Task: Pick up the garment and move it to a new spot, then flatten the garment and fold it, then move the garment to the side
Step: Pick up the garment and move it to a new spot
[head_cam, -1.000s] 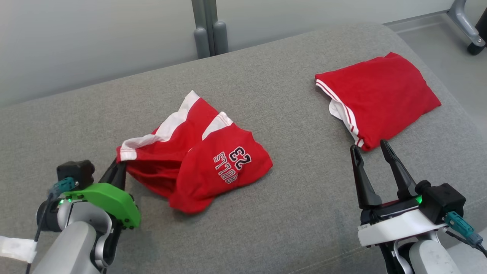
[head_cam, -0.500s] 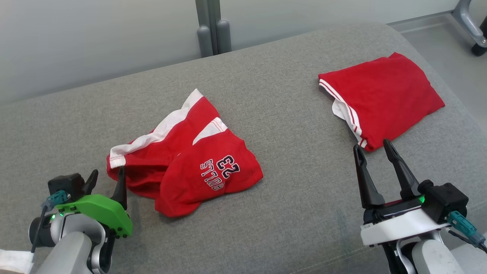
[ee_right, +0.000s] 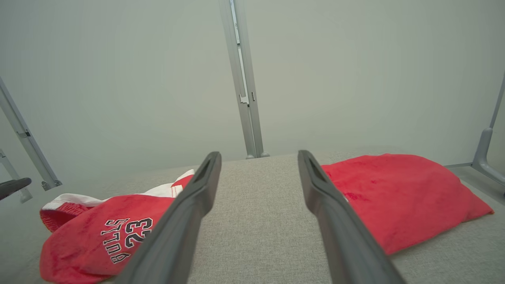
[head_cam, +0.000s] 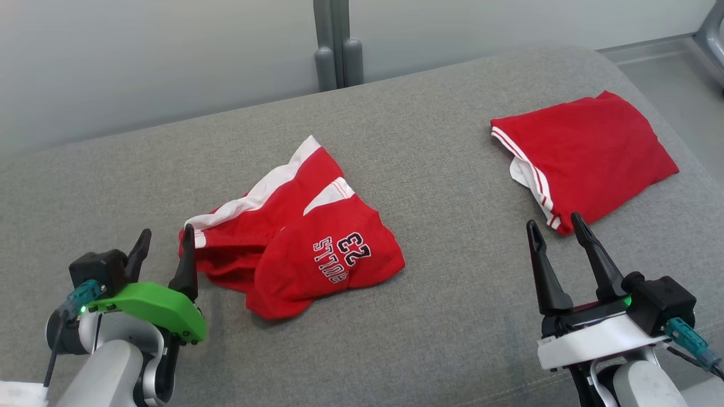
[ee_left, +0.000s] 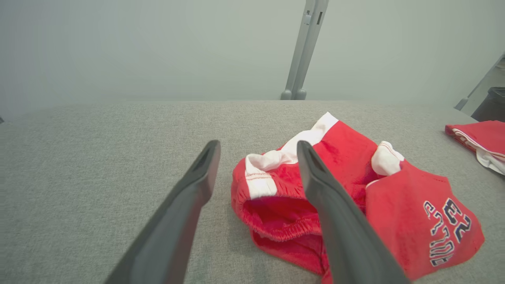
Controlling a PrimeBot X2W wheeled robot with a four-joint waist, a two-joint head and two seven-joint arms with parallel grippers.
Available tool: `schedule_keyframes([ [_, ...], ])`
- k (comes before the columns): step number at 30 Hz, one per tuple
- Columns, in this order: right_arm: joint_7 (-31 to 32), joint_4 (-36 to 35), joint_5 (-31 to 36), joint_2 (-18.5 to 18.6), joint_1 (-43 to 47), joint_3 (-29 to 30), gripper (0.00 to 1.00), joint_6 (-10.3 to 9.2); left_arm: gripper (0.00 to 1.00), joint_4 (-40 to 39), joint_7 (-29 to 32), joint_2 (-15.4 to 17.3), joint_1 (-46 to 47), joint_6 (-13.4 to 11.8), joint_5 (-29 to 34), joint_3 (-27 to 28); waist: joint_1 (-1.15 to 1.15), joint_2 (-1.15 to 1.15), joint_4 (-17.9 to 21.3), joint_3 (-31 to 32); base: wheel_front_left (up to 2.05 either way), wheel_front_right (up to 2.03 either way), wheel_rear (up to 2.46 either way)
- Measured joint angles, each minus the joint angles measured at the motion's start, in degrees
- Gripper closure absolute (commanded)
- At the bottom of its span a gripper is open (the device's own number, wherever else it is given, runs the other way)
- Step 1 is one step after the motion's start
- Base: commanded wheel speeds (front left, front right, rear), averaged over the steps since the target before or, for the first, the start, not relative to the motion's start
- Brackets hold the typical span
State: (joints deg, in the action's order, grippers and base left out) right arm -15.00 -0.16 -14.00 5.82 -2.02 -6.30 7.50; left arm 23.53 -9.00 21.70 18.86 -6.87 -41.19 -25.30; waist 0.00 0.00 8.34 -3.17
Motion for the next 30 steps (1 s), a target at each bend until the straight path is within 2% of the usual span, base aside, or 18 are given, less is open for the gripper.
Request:
schedule_keyframes([
  [8, 0.0, 0.1, 0.0, 0.2, 0.6, 0.1, 0.00, 0.00, 0.00, -11.7, -0.7, 1.9, -6.4, -4.3, 0.2, 1.2, 0.00, 0.00, -1.6, 1.0, 0.00, 0.00, 0.00],
  [9, 0.0, 0.1, 0.0, 0.3, 0.6, 0.1, 0.00, 0.00, 0.00, -14.3, -1.0, 2.4, -7.9, -5.5, 0.5, 1.4, 0.00, 0.00, -2.0, 1.1, 0.00, 0.00, 0.00],
  [15, 0.0, 0.3, -0.1, 0.5, 0.7, -0.1, 0.00, 0.00, 0.00, -20.5, -3.3, 1.5, -13.0, -8.2, 0.8, 2.1, 0.00, 0.00, -2.9, 1.5, 0.00, 0.00, 0.00],
  [21, 0.0, 0.6, -0.4, 0.7, 1.4, 0.0, 0.00, 0.00, 0.00, -24.1, -5.3, 0.7, -16.5, -9.6, 4.1, 2.7, 0.00, 0.00, -4.2, 2.0, 0.00, 0.00, 0.00],
  [30, 0.0, 1.2, -0.9, 1.2, 1.8, 0.2, 0.00, 0.00, 0.00, -25.0, -5.8, -0.3, -19.3, -9.7, 6.5, 3.3, 0.00, 0.00, -5.5, 2.7, 0.00, 0.00, 0.00],
])
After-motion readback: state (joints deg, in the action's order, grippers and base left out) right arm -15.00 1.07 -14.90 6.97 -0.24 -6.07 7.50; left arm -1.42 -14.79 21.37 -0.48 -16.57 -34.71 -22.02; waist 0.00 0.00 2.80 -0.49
